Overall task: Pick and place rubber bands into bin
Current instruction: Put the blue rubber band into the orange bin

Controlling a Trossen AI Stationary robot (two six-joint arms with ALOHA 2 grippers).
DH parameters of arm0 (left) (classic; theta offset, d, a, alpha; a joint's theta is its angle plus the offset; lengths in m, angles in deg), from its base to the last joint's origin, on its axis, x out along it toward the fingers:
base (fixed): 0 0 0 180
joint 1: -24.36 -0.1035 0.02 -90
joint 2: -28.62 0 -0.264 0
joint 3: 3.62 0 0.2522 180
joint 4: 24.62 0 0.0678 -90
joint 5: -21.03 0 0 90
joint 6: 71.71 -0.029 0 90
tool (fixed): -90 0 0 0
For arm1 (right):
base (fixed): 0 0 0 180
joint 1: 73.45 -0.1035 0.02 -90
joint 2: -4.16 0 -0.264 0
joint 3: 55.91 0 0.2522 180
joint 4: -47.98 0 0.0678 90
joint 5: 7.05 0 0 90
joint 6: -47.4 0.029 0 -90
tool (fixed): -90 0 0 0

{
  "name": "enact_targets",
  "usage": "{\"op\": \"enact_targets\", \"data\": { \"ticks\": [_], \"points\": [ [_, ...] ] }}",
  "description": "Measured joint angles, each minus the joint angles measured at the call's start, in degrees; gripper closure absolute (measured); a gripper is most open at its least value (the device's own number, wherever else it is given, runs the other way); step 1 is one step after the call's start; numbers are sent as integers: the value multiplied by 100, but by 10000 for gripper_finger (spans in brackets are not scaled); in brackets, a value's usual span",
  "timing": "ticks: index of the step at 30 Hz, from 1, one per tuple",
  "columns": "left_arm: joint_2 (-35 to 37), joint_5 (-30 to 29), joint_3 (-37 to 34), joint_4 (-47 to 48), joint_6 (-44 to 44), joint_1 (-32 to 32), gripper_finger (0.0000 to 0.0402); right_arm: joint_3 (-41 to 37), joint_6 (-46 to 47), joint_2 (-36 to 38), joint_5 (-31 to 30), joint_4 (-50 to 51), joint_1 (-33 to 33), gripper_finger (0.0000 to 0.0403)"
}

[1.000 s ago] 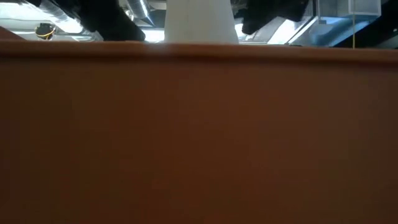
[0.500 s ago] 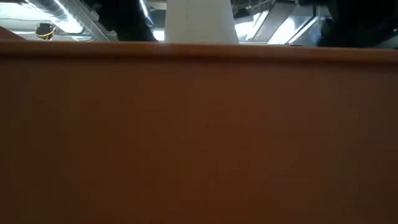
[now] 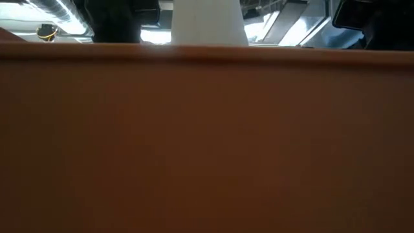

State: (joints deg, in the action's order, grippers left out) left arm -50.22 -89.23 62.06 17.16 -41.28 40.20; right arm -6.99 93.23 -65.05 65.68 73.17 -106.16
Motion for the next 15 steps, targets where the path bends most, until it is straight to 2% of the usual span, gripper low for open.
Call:
{"op": "enact_targets", "data": {
  "ticks": [7, 11, 15],
  "points": [
    [-717, -386, -6, 26, 297, 212, 270, 2, -551, 4, 0, -8, 2, 392],
    [-1139, -177, -6, -132, 272, 375, 265, 2, -569, 1, -1, 17, 2, 392],
    [-1482, -265, -6, -385, -3, 514, 271, 2, -461, 1, 1, 0, 2, 392]
  ]
}}
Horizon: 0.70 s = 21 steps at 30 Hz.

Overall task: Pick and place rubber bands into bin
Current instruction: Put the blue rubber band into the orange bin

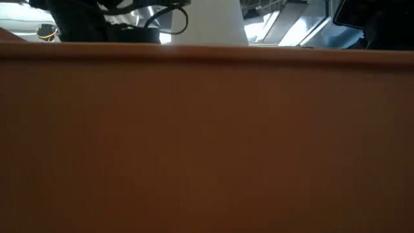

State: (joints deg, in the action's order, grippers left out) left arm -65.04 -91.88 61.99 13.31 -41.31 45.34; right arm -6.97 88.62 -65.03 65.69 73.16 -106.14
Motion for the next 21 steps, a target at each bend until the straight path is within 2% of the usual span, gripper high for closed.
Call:
{"op": "enact_targets", "data": {
  "ticks": [4, 11, 15, 21],
  "points": [
    [-312, 125, 0, -59, -362, 0, 280, 0, 516, -2, 0, -3, 0, 391],
    [-806, 1129, 31, -168, -866, -104, 330, 0, 1008, -2, -84, -24, 0, 391],
    [-882, 1125, 39, -210, -866, -61, 388, 2, 1105, -2, -98, -144, 7, 391],
    [-548, 982, 178, 326, -217, 34, 400, 2, 1092, -4, -105, -136, 7, 391]
  ]
}}
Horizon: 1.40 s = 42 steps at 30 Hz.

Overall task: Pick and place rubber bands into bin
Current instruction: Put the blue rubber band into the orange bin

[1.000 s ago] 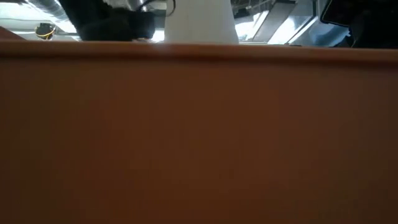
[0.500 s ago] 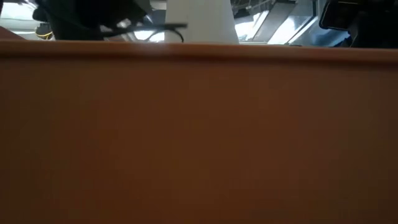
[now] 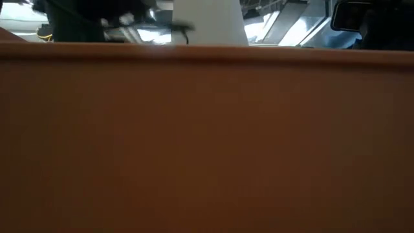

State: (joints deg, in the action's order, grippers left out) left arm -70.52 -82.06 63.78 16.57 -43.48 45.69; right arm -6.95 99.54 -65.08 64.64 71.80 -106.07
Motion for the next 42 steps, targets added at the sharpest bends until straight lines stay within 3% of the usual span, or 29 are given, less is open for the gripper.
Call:
{"op": "enact_targets", "data": {
  "ticks": [10, 17, 21, 28, 32, 37, 42],
  "points": [
    [330, -587, 184, 369, 1248, 1, 394, 2, -347, 0, -2, 55, -2, 391],
    [111, -671, 184, 373, 1669, -62, 342, 2, -612, 0, 0, 57, 0, 391],
    [12, -1085, 184, 372, 1846, -71, 310, 2, -613, 0, -2, 57, 0, 391],
    [-425, -997, 200, 275, 2053, -66, 291, 2, -614, 0, -2, 55, 0, 391],
    [-652, -826, 230, 224, 2074, -56, 305, 2, -614, 0, -2, 52, 0, 391],
    [-521, -781, 256, 214, 2235, 63, 387, 2, -612, 0, -2, 44, 0, 391],
    [21, -455, 605, 811, 2408, 146, 399, 4, -614, -2, 0, 46, 0, 391]
  ]
}}
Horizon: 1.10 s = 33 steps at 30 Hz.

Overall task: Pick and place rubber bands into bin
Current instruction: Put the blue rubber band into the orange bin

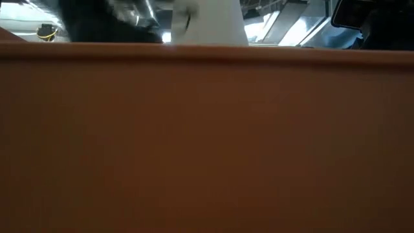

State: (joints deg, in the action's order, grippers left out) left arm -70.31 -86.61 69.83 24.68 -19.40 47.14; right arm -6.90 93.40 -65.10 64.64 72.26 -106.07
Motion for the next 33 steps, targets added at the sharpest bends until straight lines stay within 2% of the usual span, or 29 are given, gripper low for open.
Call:
{"op": "enact_targets", "data": {
  "ticks": [6, 11, 17, 24, 28, 33],
  "points": [
    [807, -277, 952, 784, -387, 59, 400, 0, -9, -2, -2, 1, 0, 391],
    [787, -807, 2301, 1467, -933, 413, 400, 0, -4, -2, -2, 30, 0, 391],
    [-122, -1382, 4008, 1742, -1415, 843, 400, 0, -4, -2, -2, 53, 0, 391],
    [-1537, -1469, 5758, 1870, -1517, 1133, 400, 0, -2, -2, 52, 153, -2, 391],
    [-2080, -1459, 6185, 1866, -1320, 1258, 401, 1, -4, -2, 129, 163, -2, 391],
    [-2471, -1275, 6196, 1947, -584, 1357, 399, 1, -2, -2, 318, 178, -4, 391]
  ]
}}
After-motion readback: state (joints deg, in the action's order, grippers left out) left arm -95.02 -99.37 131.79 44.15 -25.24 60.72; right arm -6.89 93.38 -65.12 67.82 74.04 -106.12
